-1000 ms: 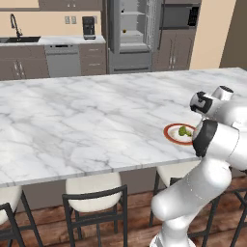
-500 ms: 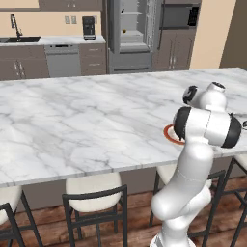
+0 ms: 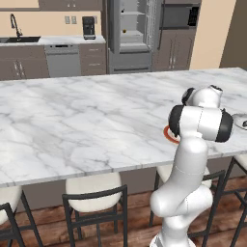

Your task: Transport the fish and broccoli to the fridge. Place the fish on the rack containing meat and place the broccoli on the rack containing the vegetable, ensuring meats and vegetables are on different racks.

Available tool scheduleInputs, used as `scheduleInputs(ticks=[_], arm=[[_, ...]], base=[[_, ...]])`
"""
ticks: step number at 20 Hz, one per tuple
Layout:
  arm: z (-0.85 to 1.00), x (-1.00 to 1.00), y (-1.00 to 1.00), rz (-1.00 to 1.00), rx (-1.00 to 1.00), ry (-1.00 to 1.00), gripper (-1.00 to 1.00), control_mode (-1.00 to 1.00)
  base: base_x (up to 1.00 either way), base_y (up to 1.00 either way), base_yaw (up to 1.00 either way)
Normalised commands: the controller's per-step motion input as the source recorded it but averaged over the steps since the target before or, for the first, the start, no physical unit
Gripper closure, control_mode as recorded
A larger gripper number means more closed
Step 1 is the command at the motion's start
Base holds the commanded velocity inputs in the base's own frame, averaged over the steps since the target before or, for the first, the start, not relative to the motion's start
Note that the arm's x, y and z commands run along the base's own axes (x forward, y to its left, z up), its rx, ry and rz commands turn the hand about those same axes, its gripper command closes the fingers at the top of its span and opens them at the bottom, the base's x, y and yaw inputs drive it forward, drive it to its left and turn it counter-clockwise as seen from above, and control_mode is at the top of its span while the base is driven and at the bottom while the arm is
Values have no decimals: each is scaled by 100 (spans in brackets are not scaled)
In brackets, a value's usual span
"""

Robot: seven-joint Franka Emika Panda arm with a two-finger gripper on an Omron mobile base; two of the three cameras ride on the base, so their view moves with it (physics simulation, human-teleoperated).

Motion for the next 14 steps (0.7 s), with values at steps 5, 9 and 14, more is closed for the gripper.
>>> scheduleInputs(ticks=[5,9,14], arm=[[-16,-14,9,20,-5,-9,-100,-100],[-9,-5,0,17,0,-12,-100,-100],[-17,-5,0,3,17,-13,-100,-100]], base=[[0,0,0],[0,0,0],[0,0,0]])
